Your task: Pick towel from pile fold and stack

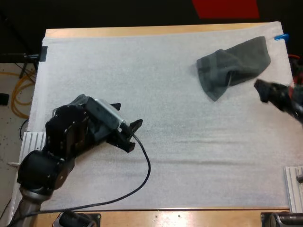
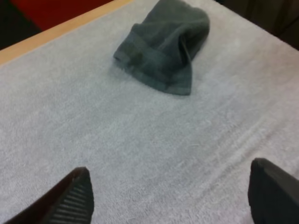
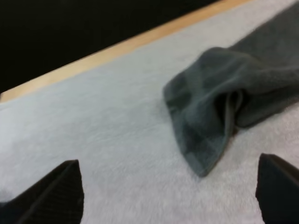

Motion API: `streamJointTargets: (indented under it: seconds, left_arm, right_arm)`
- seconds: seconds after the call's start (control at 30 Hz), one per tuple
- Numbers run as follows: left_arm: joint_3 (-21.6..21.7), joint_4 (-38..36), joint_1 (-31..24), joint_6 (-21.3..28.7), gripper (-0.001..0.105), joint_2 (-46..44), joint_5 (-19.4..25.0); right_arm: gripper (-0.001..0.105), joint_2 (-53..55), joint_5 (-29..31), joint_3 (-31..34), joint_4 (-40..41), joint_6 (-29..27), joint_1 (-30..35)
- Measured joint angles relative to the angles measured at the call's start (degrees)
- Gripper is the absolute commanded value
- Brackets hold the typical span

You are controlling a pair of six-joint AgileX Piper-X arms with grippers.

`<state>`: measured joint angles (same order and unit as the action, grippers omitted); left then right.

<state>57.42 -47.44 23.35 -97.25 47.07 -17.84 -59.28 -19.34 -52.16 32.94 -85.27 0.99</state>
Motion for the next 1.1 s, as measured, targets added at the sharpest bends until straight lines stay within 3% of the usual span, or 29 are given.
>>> streamJointTargets:
  seconds: [0.37, 0.5, 0.6, 0.83, 0.87, 1.1]
  left_arm:
    - [0.0, 1.27, 0.0, -0.09, 0.067, 0.86, 0.0]
    - [0.0, 1.24, 0.0, -1.23, 0.067, 0.86, 0.0]
    - [0.0, 1.24, 0.0, -1.29, 0.067, 0.86, 0.0]
    - [0.0, 1.24, 0.0, -1.29, 0.067, 0.86, 0.0]
    - [0.0, 1.24, 0.0, -1.29, 0.067, 0.86, 0.0]
    - [0.0, 1.24, 0.0, -1.29, 0.067, 0.86, 0.0]
  right_arm:
    - [0.074, -33.24, 6.85, -12.07, -8.55, 1.06, -5.19]
    - [0.073, -42.43, 8.91, -17.05, -8.83, 4.0, -5.87]
    - [0.062, -47.81, 9.5, -20.27, -10.01, 7.03, -5.87]
    - [0.004, -53.58, 11.73, -24.97, -13.8, 12.86, -5.87]
    - [0.0, -53.79, 11.72, -25.31, -14.19, 12.92, -5.87]
    - [0.0, -52.5, 9.75, -26.34, -15.17, 10.52, -5.87]
